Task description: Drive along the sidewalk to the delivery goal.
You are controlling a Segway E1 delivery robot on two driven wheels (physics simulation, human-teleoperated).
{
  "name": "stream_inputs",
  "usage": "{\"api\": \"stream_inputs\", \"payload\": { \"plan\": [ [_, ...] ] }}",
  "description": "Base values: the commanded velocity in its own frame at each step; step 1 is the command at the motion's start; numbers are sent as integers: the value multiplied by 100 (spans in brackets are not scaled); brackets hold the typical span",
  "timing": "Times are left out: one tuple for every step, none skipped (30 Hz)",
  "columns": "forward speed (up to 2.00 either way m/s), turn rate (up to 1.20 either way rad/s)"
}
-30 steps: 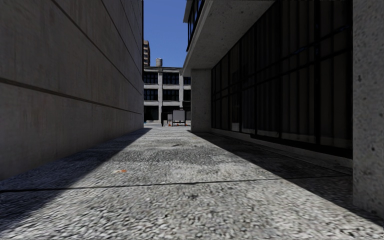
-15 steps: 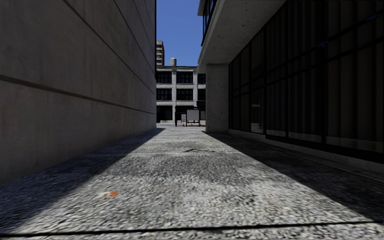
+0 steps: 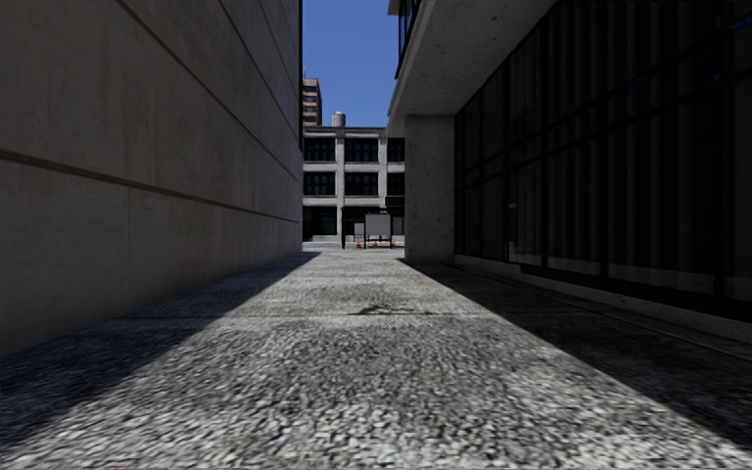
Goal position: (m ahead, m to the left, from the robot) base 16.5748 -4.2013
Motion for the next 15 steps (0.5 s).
{"api": "stream_inputs", "payload": {
  "plan": [
    [200,0],
    [200,0],
    [200,0],
    [200,0],
    [200,0],
    [200,0],
    [200,0],
    [200,0],
    [200,0],
    [200,0],
    [200,0],
    [200,0],
    [200,0],
    [200,0],
    [200,0]
  ]
}}
